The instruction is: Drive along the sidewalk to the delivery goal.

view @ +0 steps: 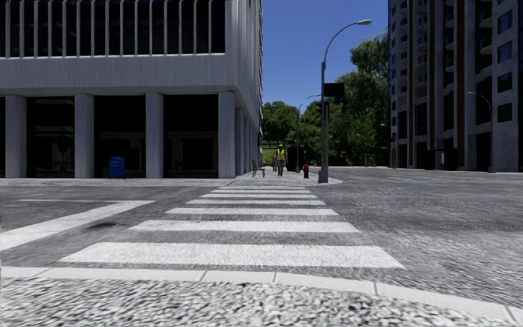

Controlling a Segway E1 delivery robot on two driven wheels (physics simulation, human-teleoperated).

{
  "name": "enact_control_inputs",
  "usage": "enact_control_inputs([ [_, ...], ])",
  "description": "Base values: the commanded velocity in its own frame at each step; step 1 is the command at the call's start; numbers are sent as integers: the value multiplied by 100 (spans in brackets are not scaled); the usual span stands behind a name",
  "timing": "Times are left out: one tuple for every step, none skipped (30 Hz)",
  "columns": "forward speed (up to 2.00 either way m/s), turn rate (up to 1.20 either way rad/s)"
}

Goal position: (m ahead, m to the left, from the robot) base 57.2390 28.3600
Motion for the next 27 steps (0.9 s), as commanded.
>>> enact_control_inputs([
  [200,0],
  [200,0],
  [200,0],
  [200,0],
  [200,0],
  [200,0],
  [200,0],
  [200,0],
  [200,0],
  [200,0],
  [200,0],
  [200,0],
  [200,0],
  [200,0],
  [200,0],
  [200,0],
  [200,0],
  [200,0],
  [200,0],
  [200,0],
  [200,0],
  [200,0],
  [200,0],
  [200,0],
  [200,0],
  [200,0],
  [200,0],
])
